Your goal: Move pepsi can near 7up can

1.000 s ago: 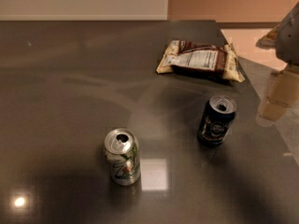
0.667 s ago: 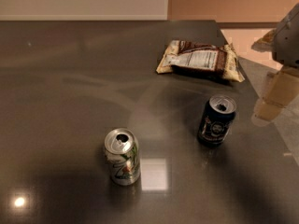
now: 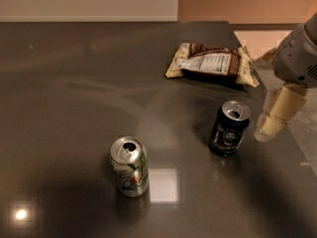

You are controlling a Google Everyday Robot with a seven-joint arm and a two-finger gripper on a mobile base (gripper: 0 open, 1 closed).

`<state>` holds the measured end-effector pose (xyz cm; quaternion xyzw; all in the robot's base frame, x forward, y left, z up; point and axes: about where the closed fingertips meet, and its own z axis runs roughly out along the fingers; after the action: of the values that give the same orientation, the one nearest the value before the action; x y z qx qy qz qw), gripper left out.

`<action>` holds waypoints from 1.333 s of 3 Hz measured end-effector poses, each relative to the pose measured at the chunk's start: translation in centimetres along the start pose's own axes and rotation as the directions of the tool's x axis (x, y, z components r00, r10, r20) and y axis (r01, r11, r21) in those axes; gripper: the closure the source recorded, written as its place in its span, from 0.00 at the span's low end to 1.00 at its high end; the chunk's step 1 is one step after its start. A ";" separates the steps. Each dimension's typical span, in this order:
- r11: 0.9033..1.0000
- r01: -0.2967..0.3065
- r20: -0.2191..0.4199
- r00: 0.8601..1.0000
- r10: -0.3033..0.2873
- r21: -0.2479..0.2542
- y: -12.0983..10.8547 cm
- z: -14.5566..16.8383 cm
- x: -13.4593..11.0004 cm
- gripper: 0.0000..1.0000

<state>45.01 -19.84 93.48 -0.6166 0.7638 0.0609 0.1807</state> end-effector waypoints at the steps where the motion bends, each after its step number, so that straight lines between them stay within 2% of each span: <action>1: 0.998 0.019 0.043 0.999 -0.016 -0.063 1.1 1.6 -0.2 0.00; 3: 0.988 0.076 0.135 0.989 -0.058 -0.133 3.1 3.4 -1.7 0.00; 4: 0.985 0.096 0.147 0.986 -0.075 -0.143 3.6 4.1 -2.1 0.18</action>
Offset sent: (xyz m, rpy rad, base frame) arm -0.0256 0.0311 -0.0357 0.1512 0.1020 0.1385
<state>42.75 -15.80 89.93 -0.6548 0.7153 0.1535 0.1899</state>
